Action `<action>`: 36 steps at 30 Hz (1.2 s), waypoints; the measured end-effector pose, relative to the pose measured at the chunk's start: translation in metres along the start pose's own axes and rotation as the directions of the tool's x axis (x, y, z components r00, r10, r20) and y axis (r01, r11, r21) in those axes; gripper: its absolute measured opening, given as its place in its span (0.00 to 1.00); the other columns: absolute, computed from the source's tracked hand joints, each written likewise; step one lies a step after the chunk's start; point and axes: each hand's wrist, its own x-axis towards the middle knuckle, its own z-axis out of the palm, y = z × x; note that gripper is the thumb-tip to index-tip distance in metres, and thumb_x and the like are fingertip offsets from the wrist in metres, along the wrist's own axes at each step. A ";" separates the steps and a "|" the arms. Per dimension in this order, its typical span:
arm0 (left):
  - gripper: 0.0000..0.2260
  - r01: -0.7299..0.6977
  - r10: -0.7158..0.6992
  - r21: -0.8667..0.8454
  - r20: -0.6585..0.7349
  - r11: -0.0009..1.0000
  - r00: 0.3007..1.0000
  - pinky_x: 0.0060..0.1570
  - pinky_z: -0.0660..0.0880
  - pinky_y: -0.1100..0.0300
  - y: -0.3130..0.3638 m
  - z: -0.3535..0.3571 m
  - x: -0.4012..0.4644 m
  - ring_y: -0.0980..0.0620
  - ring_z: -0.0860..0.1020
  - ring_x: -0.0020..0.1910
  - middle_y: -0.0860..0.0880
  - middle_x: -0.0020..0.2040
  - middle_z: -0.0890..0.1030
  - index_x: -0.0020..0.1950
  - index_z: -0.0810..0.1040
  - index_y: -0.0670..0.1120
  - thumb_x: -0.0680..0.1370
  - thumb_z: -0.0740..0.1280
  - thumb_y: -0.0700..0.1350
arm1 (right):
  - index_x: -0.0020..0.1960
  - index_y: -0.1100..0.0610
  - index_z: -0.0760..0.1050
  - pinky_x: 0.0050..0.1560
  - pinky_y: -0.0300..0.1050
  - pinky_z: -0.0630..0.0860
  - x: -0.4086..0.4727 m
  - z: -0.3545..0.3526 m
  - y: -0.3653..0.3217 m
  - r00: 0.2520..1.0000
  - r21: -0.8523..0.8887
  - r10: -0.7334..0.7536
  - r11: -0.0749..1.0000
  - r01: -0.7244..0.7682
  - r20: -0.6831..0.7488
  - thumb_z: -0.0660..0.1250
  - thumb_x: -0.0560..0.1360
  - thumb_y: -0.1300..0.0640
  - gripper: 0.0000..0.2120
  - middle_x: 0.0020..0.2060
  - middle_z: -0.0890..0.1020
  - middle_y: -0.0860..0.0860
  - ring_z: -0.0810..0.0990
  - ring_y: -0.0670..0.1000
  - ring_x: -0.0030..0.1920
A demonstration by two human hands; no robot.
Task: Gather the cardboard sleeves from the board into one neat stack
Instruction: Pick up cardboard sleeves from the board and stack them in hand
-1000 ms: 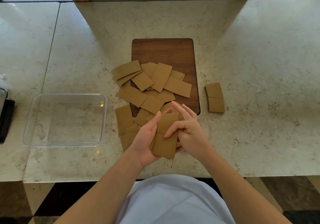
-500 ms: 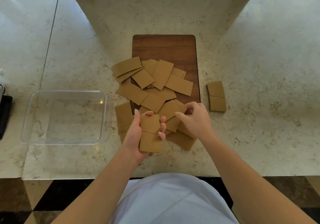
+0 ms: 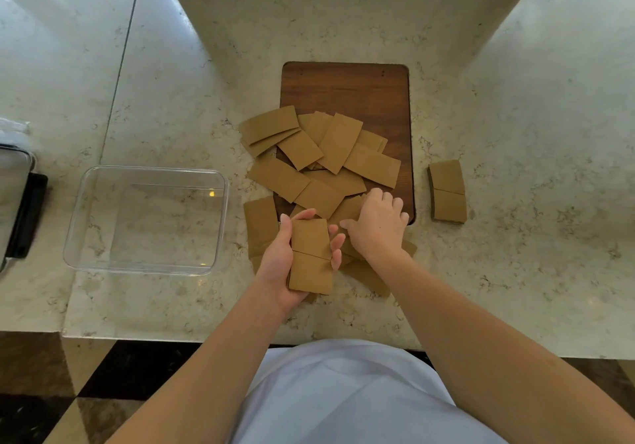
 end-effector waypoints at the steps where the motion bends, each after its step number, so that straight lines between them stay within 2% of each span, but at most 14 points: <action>1: 0.23 -0.005 0.005 0.006 -0.003 1.000 1.000 0.41 0.84 0.48 0.000 0.000 0.000 0.38 0.86 0.48 0.36 0.53 0.85 0.59 0.84 0.49 0.84 0.56 0.63 | 0.63 0.56 0.69 0.63 0.56 0.68 -0.002 0.001 0.000 1.000 0.012 0.008 1.000 -0.008 -0.013 0.77 0.71 0.43 0.29 0.61 0.76 0.55 0.71 0.59 0.64; 4: 0.23 -0.001 0.001 0.035 -0.010 0.999 1.000 0.42 0.84 0.48 -0.001 -0.001 -0.001 0.38 0.86 0.49 0.36 0.53 0.85 0.61 0.84 0.50 0.84 0.57 0.63 | 0.63 0.58 0.69 0.63 0.56 0.69 -0.002 -0.001 0.000 0.998 0.016 0.064 0.998 -0.064 0.022 0.77 0.71 0.42 0.31 0.61 0.77 0.57 0.73 0.61 0.64; 6: 0.23 0.006 -0.006 0.050 -0.014 0.999 1.000 0.43 0.84 0.48 -0.001 -0.002 -0.002 0.38 0.85 0.48 0.36 0.52 0.85 0.61 0.84 0.49 0.84 0.58 0.63 | 0.58 0.58 0.73 0.59 0.55 0.71 -0.001 -0.005 0.000 0.994 0.002 0.070 0.998 -0.071 0.081 0.76 0.72 0.42 0.26 0.57 0.79 0.56 0.75 0.60 0.61; 9: 0.23 0.012 -0.011 0.055 -0.015 0.998 1.000 0.42 0.84 0.48 -0.002 -0.002 -0.002 0.38 0.85 0.48 0.36 0.52 0.85 0.60 0.84 0.49 0.84 0.58 0.63 | 0.46 0.57 0.76 0.45 0.50 0.77 -0.004 -0.011 0.008 0.974 0.273 0.023 0.958 -0.086 0.226 0.75 0.72 0.47 0.15 0.44 0.82 0.51 0.80 0.55 0.48; 12: 0.23 0.015 -0.015 0.042 -0.015 0.999 1.000 0.42 0.84 0.48 -0.001 -0.004 -0.002 0.39 0.85 0.47 0.36 0.52 0.84 0.60 0.84 0.47 0.84 0.58 0.62 | 0.37 0.57 0.73 0.36 0.44 0.74 -0.014 -0.022 0.022 0.962 0.486 -0.023 0.866 -0.116 0.271 0.69 0.74 0.55 0.10 0.34 0.80 0.48 0.78 0.52 0.37; 14: 0.23 0.023 -0.023 0.026 -0.010 0.999 1.000 0.43 0.84 0.49 -0.002 -0.006 -0.002 0.39 0.84 0.46 0.36 0.52 0.83 0.59 0.84 0.46 0.85 0.58 0.62 | 0.38 0.56 0.73 0.32 0.40 0.75 -0.024 -0.031 0.035 0.951 0.606 -0.007 0.772 -0.192 0.310 0.66 0.76 0.61 0.08 0.34 0.80 0.49 0.81 0.53 0.35; 16: 0.23 0.029 -0.029 0.014 -0.014 0.999 0.999 0.42 0.84 0.49 -0.003 -0.008 -0.002 0.39 0.84 0.46 0.36 0.51 0.83 0.57 0.84 0.46 0.85 0.58 0.61 | 0.46 0.53 0.77 0.34 0.38 0.81 -0.034 -0.037 0.047 0.927 0.709 0.006 0.643 -0.290 0.374 0.68 0.79 0.61 0.05 0.43 0.85 0.50 0.87 0.51 0.39; 20: 0.22 0.054 -0.054 0.007 -0.035 0.998 0.998 0.41 0.84 0.50 -0.006 -0.007 -0.005 0.40 0.84 0.44 0.36 0.51 0.83 0.57 0.84 0.46 0.85 0.59 0.61 | 0.46 0.45 0.80 0.35 0.33 0.80 -0.049 -0.047 0.066 0.957 0.789 -0.077 0.586 -0.184 0.280 0.70 0.79 0.61 0.11 0.38 0.87 0.41 0.86 0.40 0.39; 24: 0.23 0.063 -0.062 0.003 -0.064 0.998 0.996 0.41 0.84 0.49 -0.009 -0.008 -0.006 0.39 0.84 0.43 0.36 0.49 0.83 0.53 0.85 0.44 0.85 0.59 0.60 | 0.43 0.42 0.82 0.38 0.32 0.77 -0.062 -0.054 0.066 0.992 0.741 -0.118 0.670 0.048 0.042 0.71 0.79 0.59 0.12 0.36 0.86 0.40 0.82 0.36 0.39; 27: 0.23 0.066 -0.065 0.007 -0.081 0.998 0.995 0.42 0.84 0.48 -0.010 -0.008 -0.007 0.39 0.84 0.43 0.36 0.48 0.84 0.52 0.86 0.45 0.84 0.60 0.61 | 0.49 0.45 0.80 0.39 0.28 0.73 -0.069 -0.057 0.056 0.975 0.653 -0.185 0.725 0.217 -0.119 0.71 0.79 0.57 0.07 0.40 0.83 0.39 0.81 0.36 0.41; 29: 0.22 0.070 -0.067 0.033 -0.091 0.997 0.994 0.41 0.84 0.49 -0.011 -0.006 -0.008 0.40 0.84 0.41 0.37 0.47 0.84 0.53 0.86 0.45 0.84 0.61 0.61 | 0.52 0.48 0.78 0.38 0.31 0.76 -0.072 -0.059 0.049 0.979 0.677 -0.180 0.710 0.194 -0.092 0.72 0.77 0.55 0.05 0.41 0.83 0.42 0.82 0.39 0.41; 31: 0.22 0.068 -0.060 0.078 -0.101 0.995 0.993 0.39 0.83 0.50 -0.012 -0.005 -0.010 0.42 0.82 0.38 0.38 0.45 0.83 0.53 0.86 0.46 0.84 0.61 0.61 | 0.54 0.51 0.73 0.35 0.44 0.80 -0.071 -0.064 0.042 0.991 0.712 -0.133 0.696 0.090 0.005 0.70 0.77 0.55 0.09 0.39 0.82 0.47 0.81 0.45 0.34; 33: 0.21 0.051 -0.033 0.155 -0.118 0.987 0.992 0.38 0.84 0.51 -0.012 -0.003 -0.011 0.41 0.83 0.38 0.38 0.45 0.83 0.56 0.84 0.46 0.84 0.60 0.61 | 0.58 0.52 0.68 0.31 0.52 0.75 -0.067 -0.070 0.039 0.991 0.668 -0.089 0.744 0.002 0.096 0.65 0.77 0.58 0.12 0.37 0.79 0.49 0.76 0.48 0.31; 36: 0.22 -0.034 0.078 0.351 -0.112 0.936 0.991 0.41 0.85 0.49 -0.017 0.002 -0.011 0.40 0.85 0.43 0.37 0.48 0.84 0.61 0.82 0.44 0.85 0.59 0.60 | 0.63 0.51 0.63 0.30 0.45 0.69 -0.063 -0.077 0.032 0.971 0.500 -0.044 0.862 -0.081 0.233 0.62 0.77 0.58 0.16 0.37 0.76 0.50 0.73 0.49 0.33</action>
